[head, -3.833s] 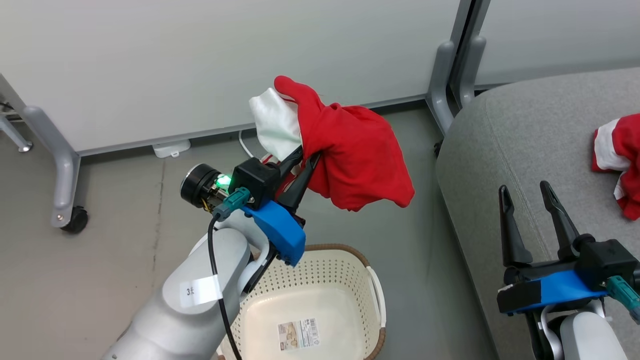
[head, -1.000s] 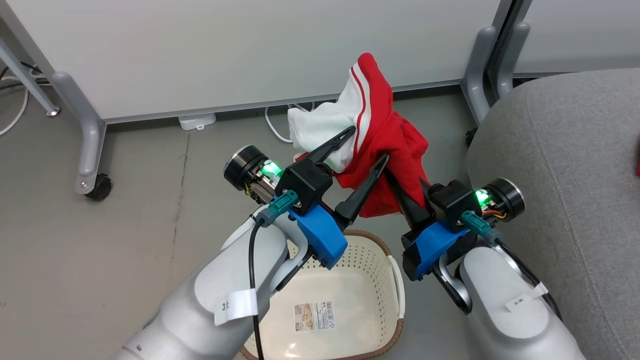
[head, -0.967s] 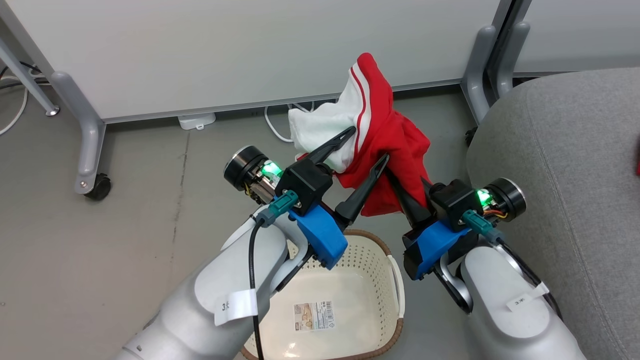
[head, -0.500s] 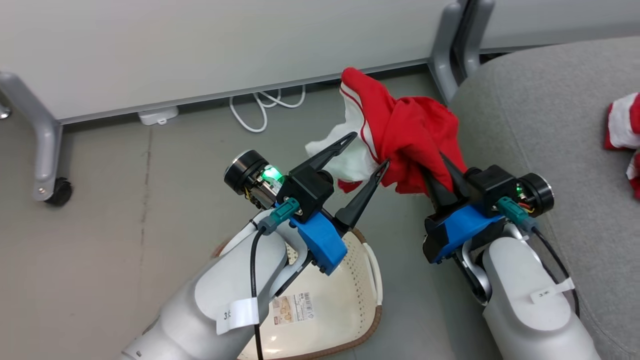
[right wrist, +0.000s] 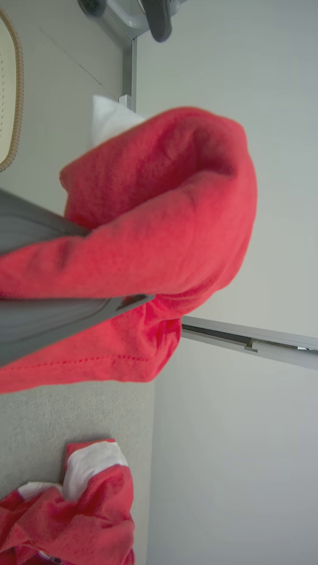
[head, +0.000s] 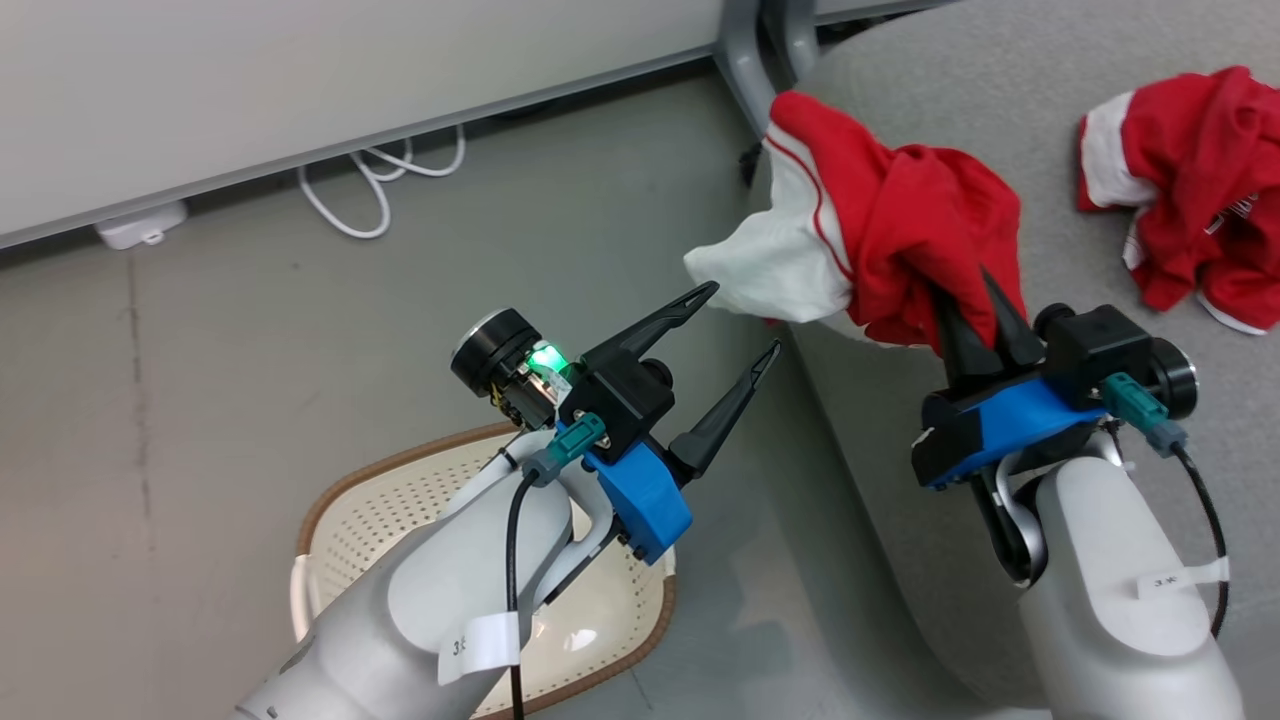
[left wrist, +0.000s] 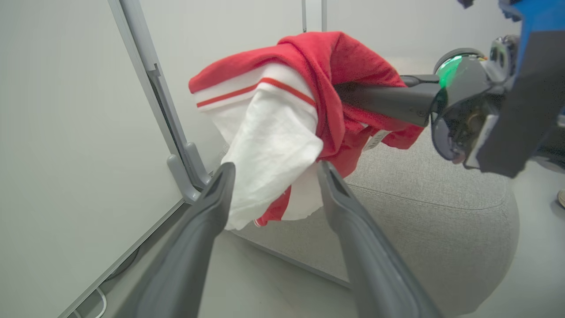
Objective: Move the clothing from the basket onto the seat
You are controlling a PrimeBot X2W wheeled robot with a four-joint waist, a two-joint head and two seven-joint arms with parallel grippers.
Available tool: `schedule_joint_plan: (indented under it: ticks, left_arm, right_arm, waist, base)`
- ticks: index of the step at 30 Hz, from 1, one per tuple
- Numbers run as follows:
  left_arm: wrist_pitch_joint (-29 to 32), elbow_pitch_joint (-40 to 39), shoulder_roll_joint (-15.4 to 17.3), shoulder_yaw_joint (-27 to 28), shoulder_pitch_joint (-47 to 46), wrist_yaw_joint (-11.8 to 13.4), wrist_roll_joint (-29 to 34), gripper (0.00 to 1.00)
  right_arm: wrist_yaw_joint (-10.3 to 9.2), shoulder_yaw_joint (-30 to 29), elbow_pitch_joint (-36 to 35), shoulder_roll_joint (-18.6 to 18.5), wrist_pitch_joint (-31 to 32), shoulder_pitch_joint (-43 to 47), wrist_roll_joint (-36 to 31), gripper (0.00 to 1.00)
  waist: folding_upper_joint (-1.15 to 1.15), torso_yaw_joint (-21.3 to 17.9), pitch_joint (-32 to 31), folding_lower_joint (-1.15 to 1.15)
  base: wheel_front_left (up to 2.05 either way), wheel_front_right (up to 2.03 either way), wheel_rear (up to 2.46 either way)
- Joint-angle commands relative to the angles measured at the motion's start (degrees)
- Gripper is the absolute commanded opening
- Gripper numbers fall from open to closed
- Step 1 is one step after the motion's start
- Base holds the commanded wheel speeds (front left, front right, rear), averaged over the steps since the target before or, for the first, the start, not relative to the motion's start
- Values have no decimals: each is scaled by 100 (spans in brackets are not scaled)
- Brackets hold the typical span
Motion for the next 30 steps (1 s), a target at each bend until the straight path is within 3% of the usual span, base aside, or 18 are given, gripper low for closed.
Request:
schedule_joint_plan:
  ticks: [1, 15, 30]
  left_arm:
    - [-15, -8, 52, -16, -42, -3, 23, 100]
    - [-15, -3, 124, -355, 17, -6, -23, 100]
    - [-15, -36, 153, -422, 43, -7, -91, 100]
  right_arm:
    - [1, -103, -67, -2, -26, 113, 35, 0]
    - [1, -722, -416, 0, -26, 579, 132, 0]
    - [1, -870, -568, 0, -26, 753, 263, 0]
  waist:
    - [0, -236, 133, 0]
    - [0, -947, 315, 0]
    - [0, -1038, 287, 0]
  base:
    - [0, 0, 0]
    - [0, 0, 0]
    - [0, 0, 0]
